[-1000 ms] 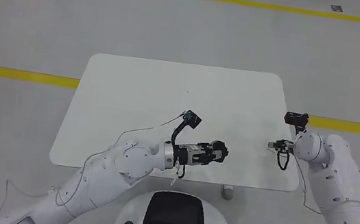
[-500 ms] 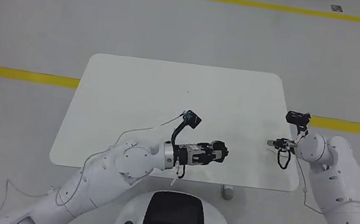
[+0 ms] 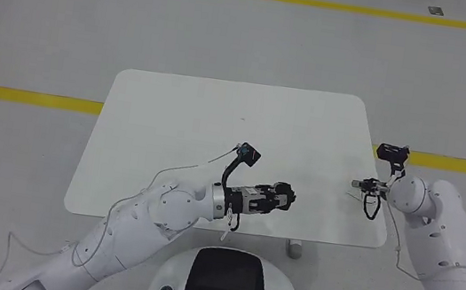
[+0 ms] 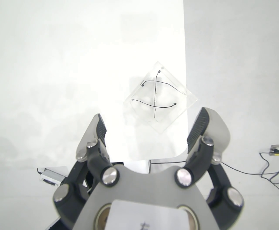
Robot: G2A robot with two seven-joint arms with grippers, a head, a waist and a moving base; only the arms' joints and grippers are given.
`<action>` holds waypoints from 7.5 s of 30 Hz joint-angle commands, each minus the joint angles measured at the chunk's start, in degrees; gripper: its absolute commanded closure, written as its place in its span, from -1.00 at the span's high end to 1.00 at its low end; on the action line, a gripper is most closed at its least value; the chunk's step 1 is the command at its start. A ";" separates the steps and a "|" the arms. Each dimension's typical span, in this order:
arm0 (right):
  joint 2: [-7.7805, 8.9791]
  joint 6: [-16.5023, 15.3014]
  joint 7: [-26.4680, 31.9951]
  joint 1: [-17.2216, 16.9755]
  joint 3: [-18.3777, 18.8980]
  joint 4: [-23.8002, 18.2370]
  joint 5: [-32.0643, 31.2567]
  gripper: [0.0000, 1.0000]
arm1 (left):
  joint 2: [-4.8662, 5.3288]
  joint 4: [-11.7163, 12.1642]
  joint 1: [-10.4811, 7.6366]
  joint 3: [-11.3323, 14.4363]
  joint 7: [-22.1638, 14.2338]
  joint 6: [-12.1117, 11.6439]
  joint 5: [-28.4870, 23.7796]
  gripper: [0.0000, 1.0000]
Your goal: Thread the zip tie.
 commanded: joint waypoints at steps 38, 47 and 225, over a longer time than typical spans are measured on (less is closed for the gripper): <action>-2.79 -6.57 0.46 11.00 -9.27 18.21 1.98 -1.00 | 0.00 0.00 0.00 0.00 0.00 0.00 0.00 -1.00; -2.72 -11.99 3.84 11.92 -9.07 20.35 4.89 -1.00 | 0.00 0.00 0.00 0.00 0.00 0.00 0.00 -1.00; 0.38 -31.61 -45.90 -27.94 14.93 -26.13 34.01 -1.00 | -2.06 1.79 -0.07 2.47 3.40 10.70 -12.96 -1.00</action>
